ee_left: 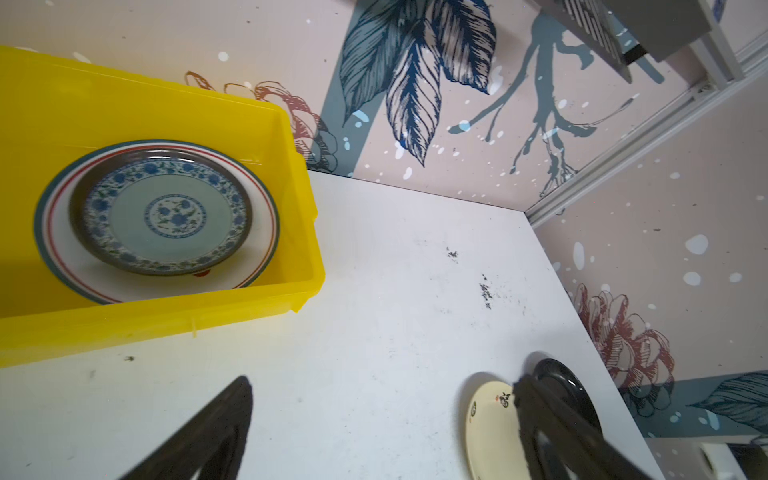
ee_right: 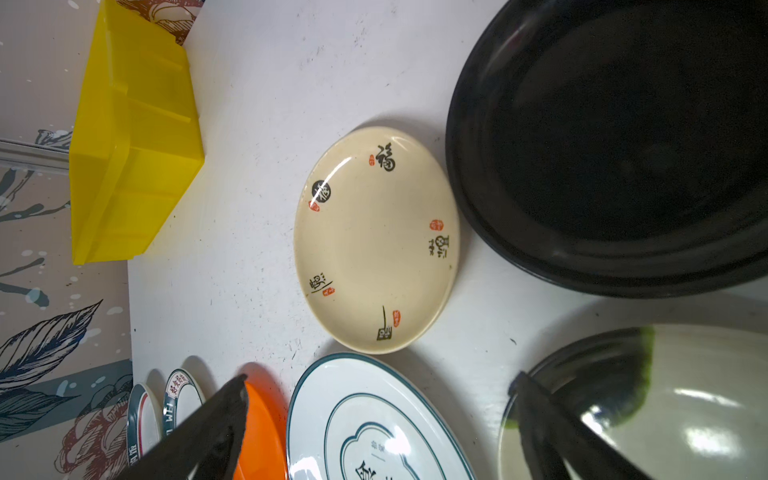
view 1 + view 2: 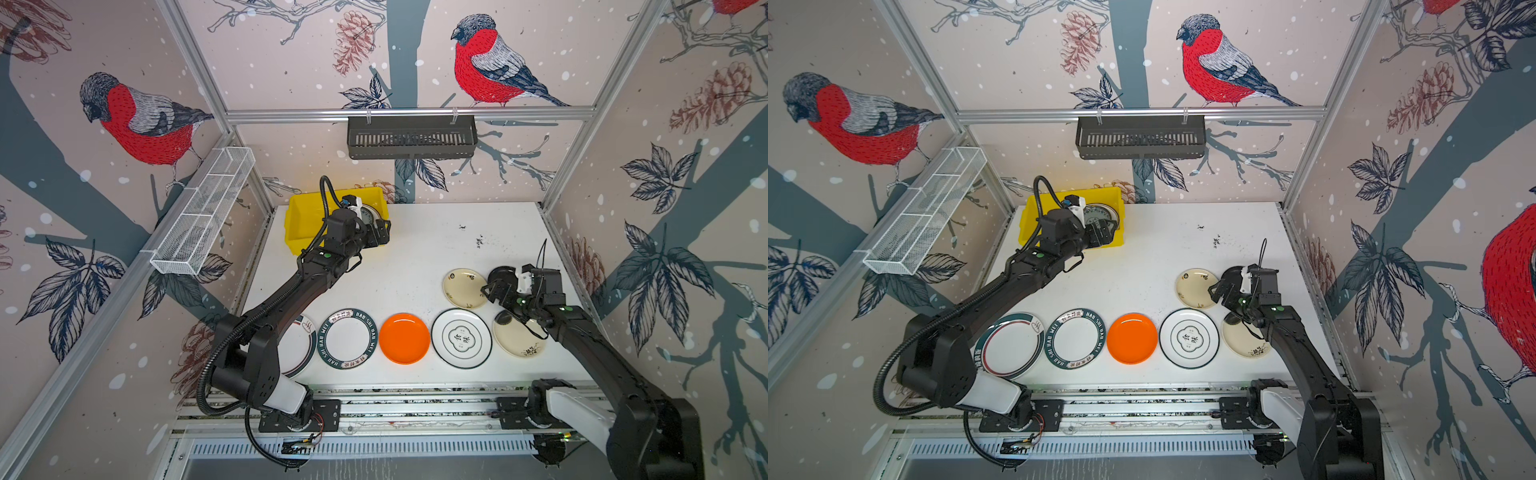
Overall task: Place the plates into the plastic bin on the countertop
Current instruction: 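Withdraw the left gripper from the bin while the right descends to the cream plate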
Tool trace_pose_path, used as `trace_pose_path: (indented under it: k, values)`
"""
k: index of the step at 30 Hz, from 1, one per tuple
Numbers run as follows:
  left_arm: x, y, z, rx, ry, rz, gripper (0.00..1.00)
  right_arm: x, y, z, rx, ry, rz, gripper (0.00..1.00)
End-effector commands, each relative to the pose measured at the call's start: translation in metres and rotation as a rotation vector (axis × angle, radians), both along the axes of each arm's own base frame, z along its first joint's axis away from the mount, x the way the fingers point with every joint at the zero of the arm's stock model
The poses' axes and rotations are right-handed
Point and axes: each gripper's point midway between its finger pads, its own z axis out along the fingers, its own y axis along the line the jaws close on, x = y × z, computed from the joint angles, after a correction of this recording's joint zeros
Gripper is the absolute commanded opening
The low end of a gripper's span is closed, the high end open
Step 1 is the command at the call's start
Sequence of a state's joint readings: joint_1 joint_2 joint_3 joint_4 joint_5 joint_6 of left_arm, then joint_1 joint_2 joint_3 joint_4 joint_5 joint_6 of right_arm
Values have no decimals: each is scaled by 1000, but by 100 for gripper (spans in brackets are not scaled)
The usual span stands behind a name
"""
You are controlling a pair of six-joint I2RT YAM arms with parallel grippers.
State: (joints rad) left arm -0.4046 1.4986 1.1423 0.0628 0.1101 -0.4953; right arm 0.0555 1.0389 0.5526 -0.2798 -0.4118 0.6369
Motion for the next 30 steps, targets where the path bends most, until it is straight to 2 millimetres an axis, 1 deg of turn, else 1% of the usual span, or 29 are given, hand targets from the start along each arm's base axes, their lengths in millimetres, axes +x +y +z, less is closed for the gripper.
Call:
trace_pose_path:
  k: [1, 4, 9, 19, 24, 27, 30]
  values:
    - [-1, -16, 7, -40, -34, -30, 97, 7, 6, 8, 24, -40, 12, 100]
    - [-6, -28, 2, -33, -31, -56, 97, 8, 9, 7, 25, -40, 24, 100]
    - [-12, -43, -15, -15, 6, -93, 97, 10, 18, 5, 26, -36, 53, 100]
    - [-16, -53, -39, -27, 44, -125, 97, 12, 25, -3, 12, -12, 65, 100]
    - [-11, -63, -64, -22, 90, -160, 97, 15, 26, -3, 4, -16, 56, 100]
    - [-11, -70, -80, -26, 121, -183, 97, 17, 27, -5, 6, -17, 54, 100]
    - [-12, -74, -91, -24, 143, -193, 97, 19, 30, -8, 19, -8, 60, 100]
